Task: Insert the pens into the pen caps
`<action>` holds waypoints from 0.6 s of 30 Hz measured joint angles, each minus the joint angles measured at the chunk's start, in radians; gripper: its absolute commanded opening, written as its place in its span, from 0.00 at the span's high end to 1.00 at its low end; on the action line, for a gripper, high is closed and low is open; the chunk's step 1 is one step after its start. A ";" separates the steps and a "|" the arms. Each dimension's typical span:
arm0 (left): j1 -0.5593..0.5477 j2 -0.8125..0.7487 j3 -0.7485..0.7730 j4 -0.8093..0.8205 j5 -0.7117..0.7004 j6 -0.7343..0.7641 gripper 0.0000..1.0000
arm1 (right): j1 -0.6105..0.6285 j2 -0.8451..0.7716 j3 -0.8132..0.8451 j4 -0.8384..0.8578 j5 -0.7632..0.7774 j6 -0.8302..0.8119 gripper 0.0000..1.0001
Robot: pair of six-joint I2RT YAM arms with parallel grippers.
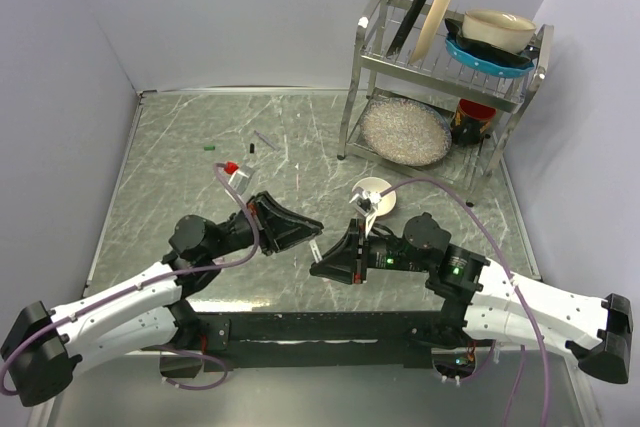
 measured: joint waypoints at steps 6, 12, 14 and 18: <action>-0.026 -0.001 -0.020 0.097 -0.029 -0.024 0.99 | -0.002 0.027 0.020 0.046 -0.056 0.013 1.00; -0.075 -0.058 0.013 0.006 -0.091 0.018 0.99 | -0.004 0.035 0.055 0.046 -0.096 0.012 1.00; -0.086 -0.072 0.019 0.000 -0.109 0.026 0.99 | -0.004 0.045 0.084 0.029 -0.111 0.002 1.00; -0.107 -0.092 0.027 -0.024 -0.142 0.038 0.99 | -0.006 0.056 0.114 0.002 -0.127 -0.014 1.00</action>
